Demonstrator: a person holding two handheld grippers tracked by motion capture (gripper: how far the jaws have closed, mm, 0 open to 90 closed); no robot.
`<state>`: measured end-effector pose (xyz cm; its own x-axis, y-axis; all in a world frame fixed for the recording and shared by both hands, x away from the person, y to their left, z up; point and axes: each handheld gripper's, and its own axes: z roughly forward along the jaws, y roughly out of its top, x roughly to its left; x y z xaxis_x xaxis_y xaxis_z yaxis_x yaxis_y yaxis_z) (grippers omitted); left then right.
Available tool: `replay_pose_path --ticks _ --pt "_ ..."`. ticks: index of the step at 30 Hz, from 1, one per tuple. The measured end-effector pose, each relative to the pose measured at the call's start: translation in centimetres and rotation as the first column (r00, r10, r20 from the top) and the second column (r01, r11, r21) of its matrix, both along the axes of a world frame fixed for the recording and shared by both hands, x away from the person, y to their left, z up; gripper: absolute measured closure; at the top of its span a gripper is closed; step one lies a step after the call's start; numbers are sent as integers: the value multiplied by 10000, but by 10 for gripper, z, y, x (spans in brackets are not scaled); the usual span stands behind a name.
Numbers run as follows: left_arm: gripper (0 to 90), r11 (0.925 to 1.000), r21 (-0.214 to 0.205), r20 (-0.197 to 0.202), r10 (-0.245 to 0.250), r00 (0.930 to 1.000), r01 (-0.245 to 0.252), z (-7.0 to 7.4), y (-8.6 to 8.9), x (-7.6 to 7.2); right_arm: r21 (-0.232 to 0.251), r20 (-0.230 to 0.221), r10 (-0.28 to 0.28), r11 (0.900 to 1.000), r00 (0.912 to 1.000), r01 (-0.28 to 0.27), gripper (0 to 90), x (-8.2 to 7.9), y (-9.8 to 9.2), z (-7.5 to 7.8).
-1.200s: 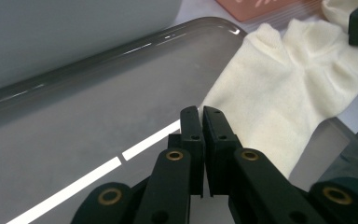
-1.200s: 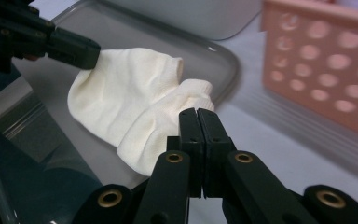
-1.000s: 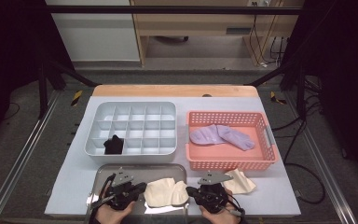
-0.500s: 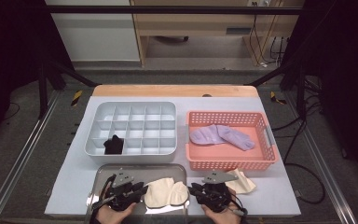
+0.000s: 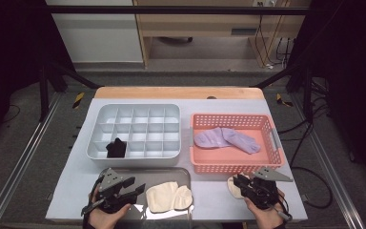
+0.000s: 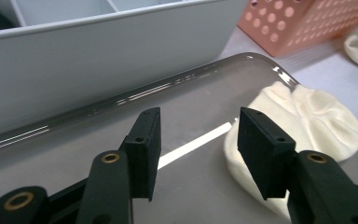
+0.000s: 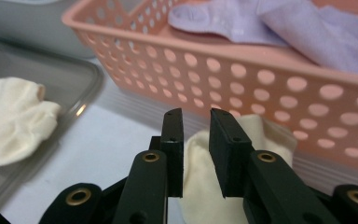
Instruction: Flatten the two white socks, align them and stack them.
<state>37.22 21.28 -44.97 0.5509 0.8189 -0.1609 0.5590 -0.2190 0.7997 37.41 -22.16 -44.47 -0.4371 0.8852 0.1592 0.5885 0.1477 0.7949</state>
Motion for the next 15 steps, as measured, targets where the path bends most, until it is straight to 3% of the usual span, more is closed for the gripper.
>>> replay_pose_path --ticks 3,6,8,10,15 --pt "475 9999 1 -24 165 9999 -165 -1 3 1 -163 -227 66 9998 9997 -70 756 2 3 -5" --pt "473 9993 29 -37 372 9993 -372 -3 9 3 -952 -619 134 9953 9980 -192 716 6 12 -17" --pt "469 9991 -7 -65 434 9990 -434 -4 11 4 -1162 -930 169 9928 9955 -277 716 9 16 -25" --pt "464 9990 -5 -67 446 9990 -446 -4 11 4 -1358 -1120 271 9898 9933 -423 752 10 19 -28" --pt "459 9988 -23 -164 483 9987 -484 -5 12 6 -1929 -1097 359 9796 9933 -568 877 10 27 -28"
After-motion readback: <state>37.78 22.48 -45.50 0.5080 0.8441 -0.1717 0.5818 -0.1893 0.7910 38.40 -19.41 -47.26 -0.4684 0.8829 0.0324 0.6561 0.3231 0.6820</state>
